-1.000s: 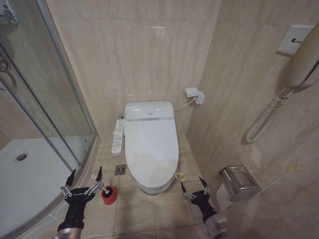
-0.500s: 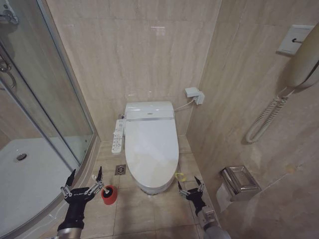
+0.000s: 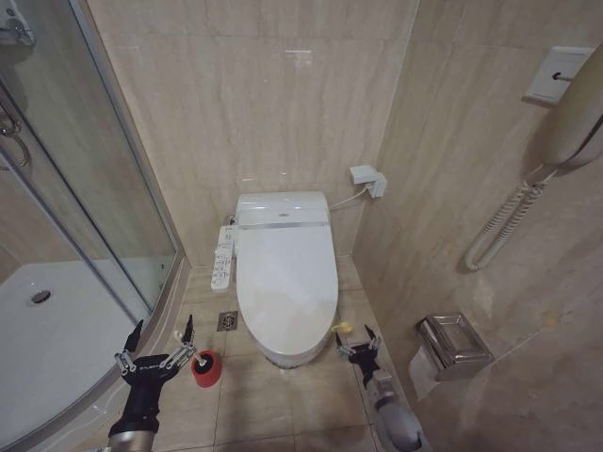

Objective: Open the toilet lid, clean the toilet bowl with a toilet brush, close the toilet lid, and flush.

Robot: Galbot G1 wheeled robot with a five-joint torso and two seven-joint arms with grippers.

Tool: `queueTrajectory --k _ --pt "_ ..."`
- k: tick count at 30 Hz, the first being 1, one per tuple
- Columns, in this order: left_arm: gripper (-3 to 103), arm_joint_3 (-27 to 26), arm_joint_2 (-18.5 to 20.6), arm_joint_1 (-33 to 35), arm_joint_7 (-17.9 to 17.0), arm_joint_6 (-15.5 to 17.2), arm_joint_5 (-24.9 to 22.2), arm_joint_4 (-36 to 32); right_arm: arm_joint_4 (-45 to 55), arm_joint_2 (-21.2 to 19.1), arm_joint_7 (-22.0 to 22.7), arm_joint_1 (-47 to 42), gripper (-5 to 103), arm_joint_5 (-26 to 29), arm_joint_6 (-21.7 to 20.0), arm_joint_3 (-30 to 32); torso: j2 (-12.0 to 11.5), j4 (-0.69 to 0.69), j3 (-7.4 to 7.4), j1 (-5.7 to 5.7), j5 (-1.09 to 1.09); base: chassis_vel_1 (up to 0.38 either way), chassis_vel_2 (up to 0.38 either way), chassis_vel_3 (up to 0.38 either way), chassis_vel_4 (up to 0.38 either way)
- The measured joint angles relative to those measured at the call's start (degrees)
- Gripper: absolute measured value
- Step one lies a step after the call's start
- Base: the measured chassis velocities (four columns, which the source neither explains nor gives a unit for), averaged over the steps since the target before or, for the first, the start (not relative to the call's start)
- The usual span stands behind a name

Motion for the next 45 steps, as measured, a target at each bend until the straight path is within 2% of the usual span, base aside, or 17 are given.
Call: queueTrajectory --k 10,16,45 --pt "100 0.0 0.0 0.0 0.0 0.0 0.0 0.0 5.03 -2.29 -0.07 -4.38 100 2.17 -0.8 0.92 0.0 -0.01 0.0 0.0 -0.01 0.0 0.0 0.0 0.0" --pt "100 0.0 0.0 0.0 0.0 0.0 0.0 0.0 5.34 -2.02 0.03 -4.82 100 2.39 -0.78 1.05 0.0 -0.01 -0.01 0.0 0.0 0.0 0.0 0.0 0.0" --pt "100 0.0 0.0 0.0 0.0 0.0 0.0 0.0 -6.11 -0.31 0.64 6.16 100 -0.42 0.69 0.24 0.0 0.0 0.0 0.0 0.0 0.0 0.0 0.0 0.0"
